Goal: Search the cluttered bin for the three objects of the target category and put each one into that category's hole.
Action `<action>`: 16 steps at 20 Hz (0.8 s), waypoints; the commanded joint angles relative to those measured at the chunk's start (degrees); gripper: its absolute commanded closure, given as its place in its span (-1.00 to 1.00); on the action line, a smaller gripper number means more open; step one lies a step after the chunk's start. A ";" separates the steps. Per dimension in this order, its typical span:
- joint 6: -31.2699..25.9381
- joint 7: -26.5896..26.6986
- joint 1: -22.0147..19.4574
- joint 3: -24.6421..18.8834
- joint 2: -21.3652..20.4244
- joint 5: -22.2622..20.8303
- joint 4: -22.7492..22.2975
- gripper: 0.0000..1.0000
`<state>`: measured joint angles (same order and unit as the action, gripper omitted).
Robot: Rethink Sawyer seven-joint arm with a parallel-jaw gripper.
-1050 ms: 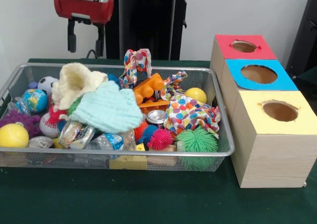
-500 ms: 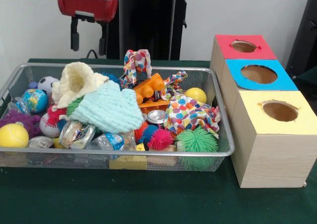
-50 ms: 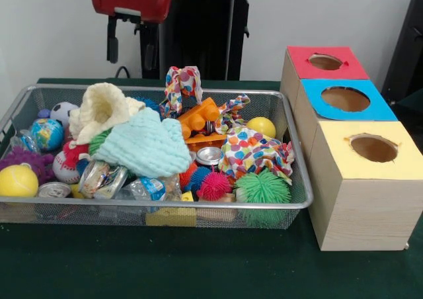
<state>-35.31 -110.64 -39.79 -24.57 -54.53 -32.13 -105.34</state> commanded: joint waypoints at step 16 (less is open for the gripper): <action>6.35 -22.68 23.38 15.64 7.27 6.29 -7.88 -1.00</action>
<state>-34.55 -112.41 -21.19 -16.09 -52.89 -27.50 -108.70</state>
